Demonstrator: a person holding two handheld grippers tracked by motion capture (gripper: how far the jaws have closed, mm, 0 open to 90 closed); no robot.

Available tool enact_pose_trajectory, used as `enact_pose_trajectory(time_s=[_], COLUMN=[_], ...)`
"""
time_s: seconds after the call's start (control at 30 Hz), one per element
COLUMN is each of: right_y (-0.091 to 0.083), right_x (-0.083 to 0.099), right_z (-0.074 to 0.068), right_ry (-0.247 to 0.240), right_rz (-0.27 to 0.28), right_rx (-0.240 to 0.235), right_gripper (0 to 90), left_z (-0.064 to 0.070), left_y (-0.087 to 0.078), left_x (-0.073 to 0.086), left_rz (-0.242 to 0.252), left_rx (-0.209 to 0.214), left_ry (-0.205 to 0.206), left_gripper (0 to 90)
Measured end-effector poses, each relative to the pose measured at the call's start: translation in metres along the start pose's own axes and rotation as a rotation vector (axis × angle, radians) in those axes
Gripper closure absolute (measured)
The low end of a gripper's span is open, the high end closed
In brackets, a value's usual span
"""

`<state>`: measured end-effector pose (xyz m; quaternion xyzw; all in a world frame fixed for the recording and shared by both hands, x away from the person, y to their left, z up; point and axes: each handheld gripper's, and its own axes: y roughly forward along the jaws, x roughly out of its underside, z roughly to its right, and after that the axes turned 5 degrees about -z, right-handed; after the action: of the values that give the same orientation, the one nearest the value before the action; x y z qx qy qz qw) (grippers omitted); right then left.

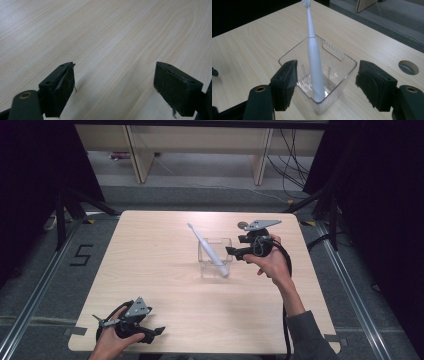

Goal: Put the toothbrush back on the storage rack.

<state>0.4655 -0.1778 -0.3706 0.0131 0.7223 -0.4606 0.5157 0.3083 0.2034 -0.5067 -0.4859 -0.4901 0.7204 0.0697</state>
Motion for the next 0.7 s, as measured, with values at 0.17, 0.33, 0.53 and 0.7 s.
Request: enact_pose_trajectory(time_s=[0.17, 0.33, 0.53, 0.7], right_y=[-0.002, -0.004, -0.008, -0.008], right_x=[0.003, 0.008, 0.009, 0.013], right_z=[0.001, -0.001, -0.001, 0.000], right_ry=[-0.016, 0.009, -0.005, 0.008], right_rz=[0.009, 0.026, 0.016, 0.015], right_rx=[0.004, 0.002, 0.012, 0.020], right_gripper=[32.6, 31.0, 27.5, 24.4], left_z=[0.000, 0.000, 0.000, 0.000], left_y=[0.000, 0.000, 0.000, 0.000], left_x=[0.000, 0.000, 0.000, 0.000], left_rz=[-0.002, -0.004, 0.000, -0.002], left_rx=[-0.001, -0.001, 0.000, -0.001], left_ry=[0.001, 0.004, 0.002, 0.005], left_gripper=[16.8, 16.8, 16.8, 16.8])
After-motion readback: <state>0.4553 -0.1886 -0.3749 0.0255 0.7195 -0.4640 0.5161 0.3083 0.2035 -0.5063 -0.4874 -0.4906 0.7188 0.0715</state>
